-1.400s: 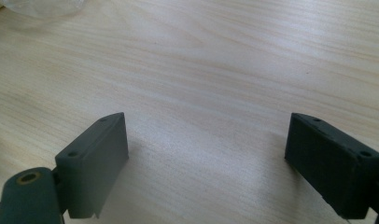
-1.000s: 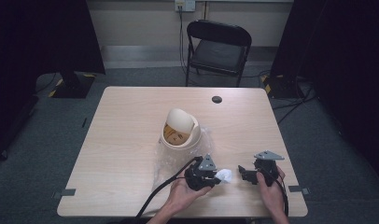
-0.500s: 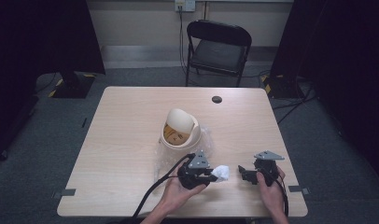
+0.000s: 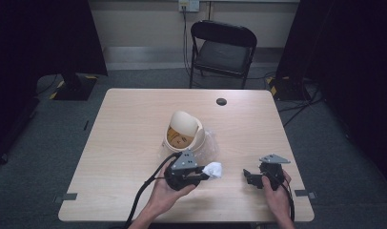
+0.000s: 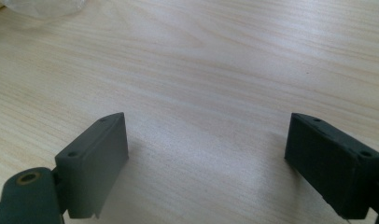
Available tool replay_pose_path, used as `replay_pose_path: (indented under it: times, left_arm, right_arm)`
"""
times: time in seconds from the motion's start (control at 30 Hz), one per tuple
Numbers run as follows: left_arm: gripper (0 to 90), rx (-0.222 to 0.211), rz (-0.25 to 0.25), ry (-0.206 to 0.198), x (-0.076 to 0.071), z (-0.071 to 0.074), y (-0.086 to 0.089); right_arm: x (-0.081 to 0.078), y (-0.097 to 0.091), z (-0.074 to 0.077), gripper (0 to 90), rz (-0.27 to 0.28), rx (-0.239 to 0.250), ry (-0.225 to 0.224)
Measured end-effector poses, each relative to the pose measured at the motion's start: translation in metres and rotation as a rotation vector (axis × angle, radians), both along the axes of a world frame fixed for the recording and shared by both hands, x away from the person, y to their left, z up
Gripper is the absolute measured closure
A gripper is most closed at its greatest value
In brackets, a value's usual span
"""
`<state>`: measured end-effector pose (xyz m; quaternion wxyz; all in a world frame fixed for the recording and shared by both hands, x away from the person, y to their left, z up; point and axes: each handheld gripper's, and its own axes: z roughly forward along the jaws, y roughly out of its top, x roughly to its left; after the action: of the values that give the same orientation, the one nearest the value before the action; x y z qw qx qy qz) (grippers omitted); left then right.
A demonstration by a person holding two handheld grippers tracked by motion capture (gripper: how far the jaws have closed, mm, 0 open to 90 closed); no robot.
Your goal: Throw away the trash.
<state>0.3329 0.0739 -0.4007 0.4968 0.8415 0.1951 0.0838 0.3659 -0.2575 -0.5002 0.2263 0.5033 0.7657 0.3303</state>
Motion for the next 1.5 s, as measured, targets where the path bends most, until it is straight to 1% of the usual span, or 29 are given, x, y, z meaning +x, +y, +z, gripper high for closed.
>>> replay_pose_path:
  times: [0.03,0.1,0.17,0.2,0.27,0.3,0.37,0.4,0.5,0.6,0.7,0.8,0.97,1.0,1.1,1.17,1.2,1.27,1.3,1.4,1.5]
  left_arm:
    - [75.3,-0.003,0.003,-0.005,0.000,0.003,0.003]
    - [75.2,-0.023,0.008,-0.012,0.001,0.007,0.009]
    - [75.2,-0.030,0.021,-0.016,0.003,0.011,0.014]
    - [75.2,-0.031,0.026,-0.016,0.004,0.013,0.017]
    - [75.1,-0.053,0.038,-0.010,0.005,0.015,0.022]
    - [75.1,-0.057,0.045,-0.013,0.006,0.017,0.025]
    - [75.1,-0.053,0.080,-0.017,0.008,0.020,0.029]
    - [75.1,-0.053,0.088,-0.017,0.009,0.022,0.031]
    - [75.1,-0.071,0.103,-0.030,0.010,0.027,0.037]
    - [75.2,-0.076,0.117,-0.044,0.012,0.033,0.045]
    - [75.1,-0.083,0.135,-0.046,0.015,0.037,0.051]
    - [75.1,-0.079,0.154,-0.043,0.020,0.039,0.058]
    - [75.0,-0.054,0.195,-0.023,0.029,0.037,0.069]
    - [75.0,-0.048,0.208,-0.027,0.031,0.036,0.071]
    - [75.0,-0.054,0.236,-0.012,0.036,0.033,0.077]
    - [75.1,-0.048,0.249,-0.013,0.040,0.032,0.080]
    - [75.1,-0.049,0.252,-0.012,0.041,0.032,0.081]
    - [75.0,-0.030,0.254,-0.017,0.044,0.032,0.081]
    - [75.0,-0.034,0.242,-0.014,0.046,0.032,0.080]
    - [74.9,-0.007,0.244,0.004,0.050,0.030,0.076]
    - [74.8,0.004,0.244,0.013,0.055,0.032,0.073]
  right_arm:
    - [0.000,0.000,0.000,12.3,-0.001,0.000,0.000]
    - [0.000,0.000,0.000,12.3,0.000,0.000,0.000]
    - [0.000,0.000,0.000,12.3,0.000,0.000,0.000]
    - [0.000,0.000,0.000,12.3,0.000,0.000,0.000]
    - [0.000,0.000,0.000,12.3,0.000,0.000,0.000]
    - [0.000,0.000,0.000,12.3,0.000,0.000,0.000]
    - [0.000,0.000,0.000,12.3,0.000,0.000,0.000]
    - [0.000,0.000,0.000,12.3,0.000,0.000,0.000]
    - [0.000,0.000,0.000,12.3,-0.001,0.000,0.000]
    - [0.000,0.000,0.000,12.3,0.000,0.000,0.000]
    - [0.000,0.000,0.000,12.3,-0.001,0.000,0.000]
    - [0.000,0.000,0.000,12.3,-0.001,0.000,0.000]
    - [0.000,0.000,0.000,12.3,0.000,0.000,0.000]
    - [0.000,0.000,0.000,12.3,0.000,0.000,0.000]
    - [0.000,0.000,0.000,12.3,0.000,0.000,0.000]
    - [0.000,0.000,0.000,12.3,0.000,0.000,0.000]
    - [0.000,0.000,0.000,12.3,0.000,0.000,0.000]
    - [0.000,0.000,0.000,12.3,0.000,0.000,0.000]
    - [0.000,0.000,0.000,12.3,0.000,0.000,0.000]
    - [0.000,0.000,0.000,12.3,0.000,0.000,0.000]
    - [0.000,0.000,0.000,12.3,0.000,0.000,0.000]
